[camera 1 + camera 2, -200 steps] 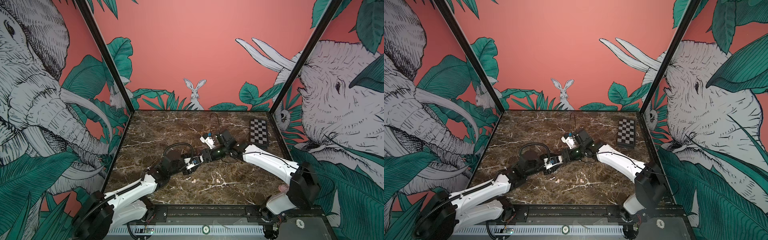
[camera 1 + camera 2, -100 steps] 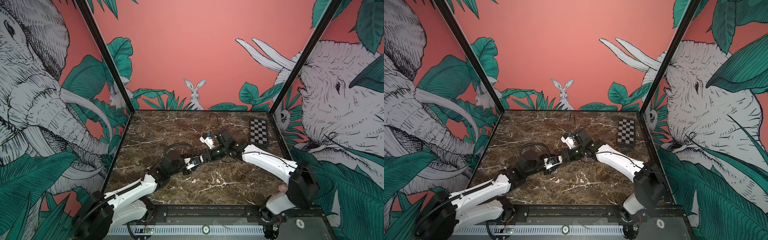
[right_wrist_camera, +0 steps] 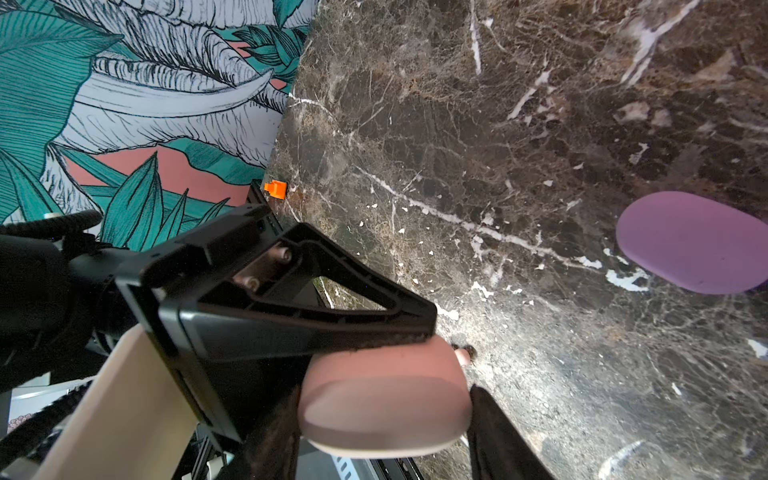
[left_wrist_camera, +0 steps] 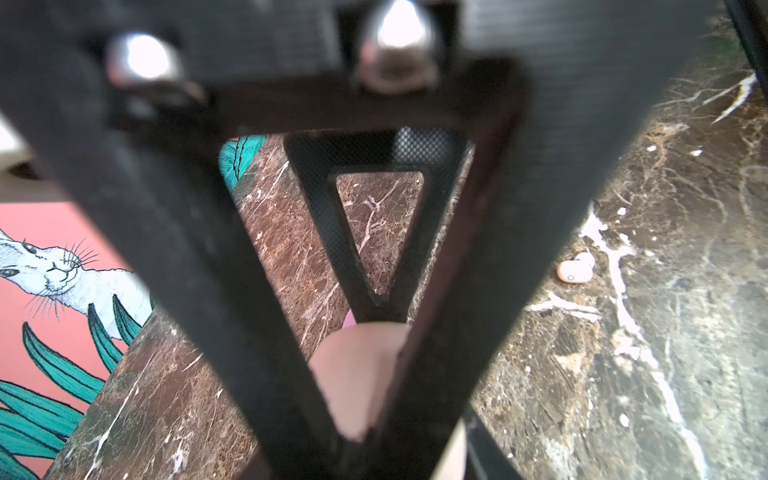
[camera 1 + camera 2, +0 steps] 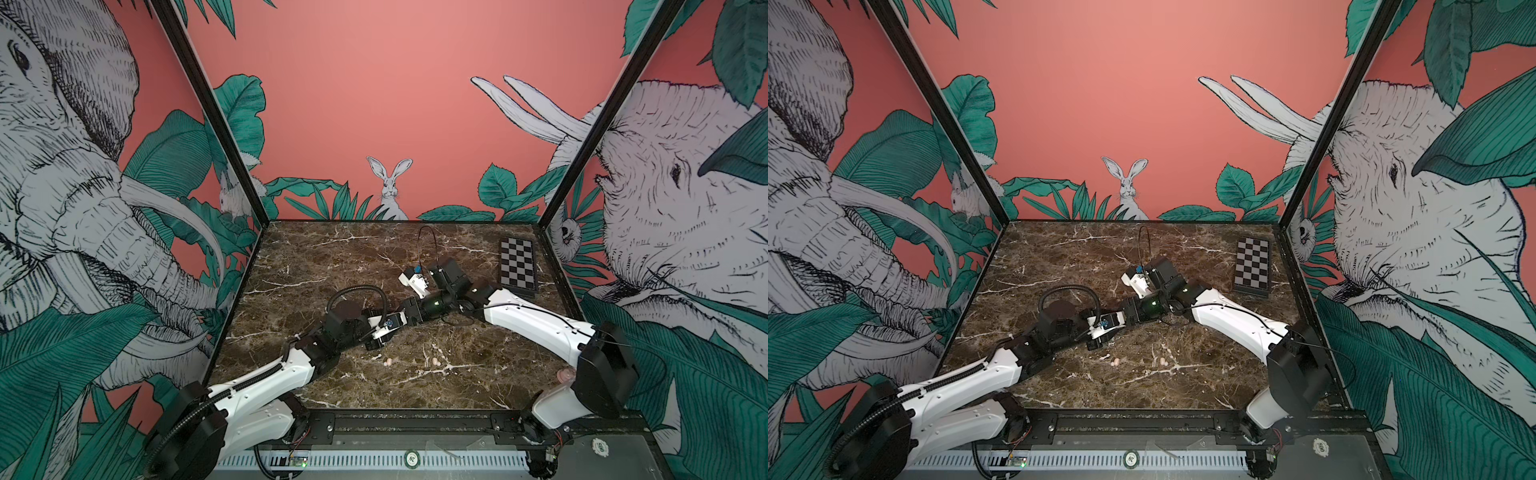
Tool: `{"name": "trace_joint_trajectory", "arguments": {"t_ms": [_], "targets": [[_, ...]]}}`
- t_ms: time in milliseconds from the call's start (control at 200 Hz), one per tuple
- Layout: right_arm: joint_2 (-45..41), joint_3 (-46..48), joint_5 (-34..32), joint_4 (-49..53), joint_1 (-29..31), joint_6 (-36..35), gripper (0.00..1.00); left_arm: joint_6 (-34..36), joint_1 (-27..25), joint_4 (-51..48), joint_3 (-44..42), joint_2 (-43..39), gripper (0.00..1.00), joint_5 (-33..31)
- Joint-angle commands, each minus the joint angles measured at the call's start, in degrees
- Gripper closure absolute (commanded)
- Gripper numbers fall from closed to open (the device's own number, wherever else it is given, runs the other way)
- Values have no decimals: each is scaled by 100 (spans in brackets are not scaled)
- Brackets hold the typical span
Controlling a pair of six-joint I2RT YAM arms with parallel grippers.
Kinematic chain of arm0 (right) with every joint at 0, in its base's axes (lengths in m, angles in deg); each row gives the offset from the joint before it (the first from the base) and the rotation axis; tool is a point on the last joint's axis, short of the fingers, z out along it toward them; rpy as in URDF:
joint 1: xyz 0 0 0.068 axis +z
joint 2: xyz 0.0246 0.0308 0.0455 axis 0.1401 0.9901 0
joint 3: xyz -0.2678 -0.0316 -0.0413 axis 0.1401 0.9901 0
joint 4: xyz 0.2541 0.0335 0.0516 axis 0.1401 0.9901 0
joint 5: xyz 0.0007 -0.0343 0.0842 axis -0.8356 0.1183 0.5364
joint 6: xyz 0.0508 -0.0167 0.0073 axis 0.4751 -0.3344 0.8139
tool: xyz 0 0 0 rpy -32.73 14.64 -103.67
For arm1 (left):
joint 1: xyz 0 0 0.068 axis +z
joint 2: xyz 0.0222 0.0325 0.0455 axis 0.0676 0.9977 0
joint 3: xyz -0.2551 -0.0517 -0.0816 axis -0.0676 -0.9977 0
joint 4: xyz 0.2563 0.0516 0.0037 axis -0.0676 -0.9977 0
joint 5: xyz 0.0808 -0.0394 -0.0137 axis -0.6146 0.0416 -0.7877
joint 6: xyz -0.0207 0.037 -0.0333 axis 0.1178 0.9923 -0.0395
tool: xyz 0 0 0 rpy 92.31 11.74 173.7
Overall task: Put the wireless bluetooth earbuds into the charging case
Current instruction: 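Close the left gripper on the pink case held by the right gripper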
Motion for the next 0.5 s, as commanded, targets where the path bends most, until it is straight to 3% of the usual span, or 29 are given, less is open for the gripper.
{"name": "trace_joint_trajectory", "arguments": {"t_ms": [0, 70, 215, 315, 495], "targets": [[13, 67, 127, -173, 22, 30, 100, 44, -32, -72, 226, -24, 74, -16], [3, 81, 201, -237, 23, 46, 100, 43, -34, -98, 241, -19, 77, -36], [-54, 143, 227, -354, 26, 78, 64, 20, -29, -169, 311, 4, 91, -81], [-91, 178, 186, -377, 22, 93, 52, 20, -29, -163, 312, 5, 100, -76], [-135, 215, 201, -438, 22, 116, 34, 37, -29, -193, 321, -30, 100, -120]]}}
